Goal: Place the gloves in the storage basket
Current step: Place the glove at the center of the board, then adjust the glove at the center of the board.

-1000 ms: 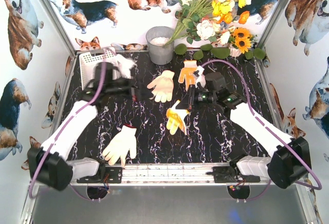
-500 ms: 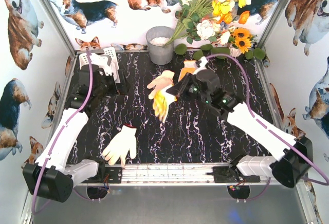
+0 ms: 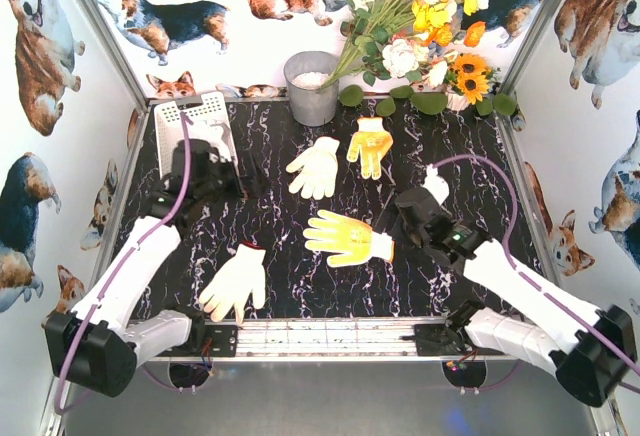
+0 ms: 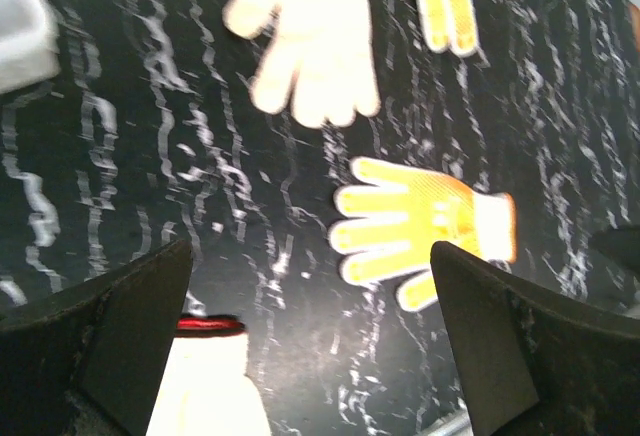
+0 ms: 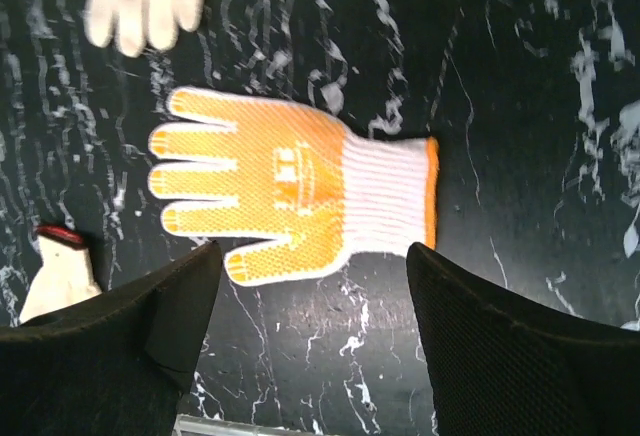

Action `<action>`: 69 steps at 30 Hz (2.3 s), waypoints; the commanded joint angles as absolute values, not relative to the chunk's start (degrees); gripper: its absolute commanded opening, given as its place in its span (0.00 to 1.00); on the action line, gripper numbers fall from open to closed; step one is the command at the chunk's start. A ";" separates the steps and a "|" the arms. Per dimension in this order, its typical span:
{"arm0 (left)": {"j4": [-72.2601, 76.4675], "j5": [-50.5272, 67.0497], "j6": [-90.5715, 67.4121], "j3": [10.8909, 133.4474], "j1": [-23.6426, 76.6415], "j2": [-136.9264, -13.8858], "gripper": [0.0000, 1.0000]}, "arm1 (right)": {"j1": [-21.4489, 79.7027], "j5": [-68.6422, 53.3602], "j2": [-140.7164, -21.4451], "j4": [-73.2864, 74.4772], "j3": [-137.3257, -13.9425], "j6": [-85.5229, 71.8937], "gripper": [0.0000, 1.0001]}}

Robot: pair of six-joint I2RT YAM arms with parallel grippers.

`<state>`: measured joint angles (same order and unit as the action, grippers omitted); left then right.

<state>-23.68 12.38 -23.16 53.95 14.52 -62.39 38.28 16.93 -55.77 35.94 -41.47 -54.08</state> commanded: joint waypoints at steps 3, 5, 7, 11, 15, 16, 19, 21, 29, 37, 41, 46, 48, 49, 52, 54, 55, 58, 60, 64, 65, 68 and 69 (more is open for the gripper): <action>-13.07 12.74 -40.31 47.34 25.01 -62.64 0.93 | 33.66 7.37 -57.54 26.97 -47.15 -34.61 0.67; -8.38 11.05 -45.14 44.68 29.69 -63.95 0.84 | 29.74 -1.27 -62.62 26.45 -48.25 -35.28 0.54; -3.50 9.87 -49.75 42.05 33.57 -66.01 0.76 | 27.48 -6.99 -68.24 26.01 -49.65 -34.78 0.44; 1.52 8.27 -54.72 41.22 39.63 -72.85 0.62 | 25.39 -14.01 -77.30 25.26 -52.16 -32.90 0.33; 1.56 9.51 -54.18 45.37 42.36 -81.90 0.46 | 23.97 -15.89 -81.85 23.05 -51.46 -33.26 0.27; 1.38 10.20 -53.53 46.32 42.86 -84.18 0.42 | 23.75 -15.31 -82.37 22.24 -50.69 -33.28 0.27; 3.04 12.90 -52.87 48.32 43.86 -90.32 0.36 | 22.87 -14.88 -83.74 20.08 -48.49 -33.49 0.26; 5.25 13.69 -52.99 48.87 44.23 -93.34 0.34 | 22.29 -15.15 -85.10 19.22 -47.46 -33.56 0.24; 3.07 9.15 -47.43 54.98 43.88 -104.02 0.29 | 20.48 -14.09 -88.82 19.26 -45.92 -33.83 0.25; -2.16 5.63 -43.22 56.06 41.34 -105.35 0.22 | 20.54 -15.74 -84.95 22.08 -40.22 -38.46 0.31; -2.47 6.61 -41.23 57.95 40.13 -106.15 0.22 | 21.39 -20.62 -82.69 18.63 -35.06 -43.29 0.39; 0.30 11.89 -40.77 61.24 40.10 -110.37 0.22 | 26.37 -23.36 -81.57 12.81 -32.97 -49.81 0.44; 0.61 11.39 -40.17 61.58 40.06 -110.24 0.22 | 29.13 -23.92 -81.39 10.09 -33.12 -52.57 0.45; 0.64 11.08 -39.75 61.76 39.94 -110.01 0.22 | 30.40 -24.36 -81.39 8.59 -33.13 -54.01 0.46; 1.09 11.42 -39.14 61.60 39.46 -108.68 0.23 | 32.27 -26.30 -81.05 4.03 -33.24 -57.29 0.46; 1.73 12.40 -39.03 61.03 39.22 -107.33 0.26 | 32.35 -26.04 -79.51 4.80 -33.86 -57.20 0.47; 1.92 12.81 -38.84 60.75 39.20 -106.37 0.29 | 32.30 -25.13 -78.33 6.52 -34.49 -56.37 0.49; 2.34 14.52 -37.83 60.57 39.16 -103.73 0.35 | 31.77 -21.16 -74.67 13.51 -37.34 -52.70 0.52; 2.23 15.82 -37.66 60.79 39.20 -102.23 0.38 | 30.11 -19.62 -72.51 16.63 -38.40 -50.79 0.52; 2.19 16.45 -39.51 59.37 39.27 -99.28 0.38 | 24.11 -21.93 -71.20 16.33 -36.36 -49.84 0.52; 2.30 16.44 -40.20 58.23 39.34 -98.63 0.37 | 23.02 -23.24 -71.30 15.59 -35.47 -49.83 0.51; 3.22 16.64 -42.52 55.23 40.02 -97.26 0.34 | 22.06 -24.40 -72.39 14.69 -34.66 -49.50 0.50; 3.90 17.00 -43.21 54.37 40.44 -97.32 0.33 | 22.06 -24.84 -73.07 14.37 -34.44 -49.41 0.48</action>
<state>2.31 15.70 -40.64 57.91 39.57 -98.21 22.39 -22.46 -72.14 15.22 -35.53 -50.98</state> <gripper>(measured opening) 0.343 0.500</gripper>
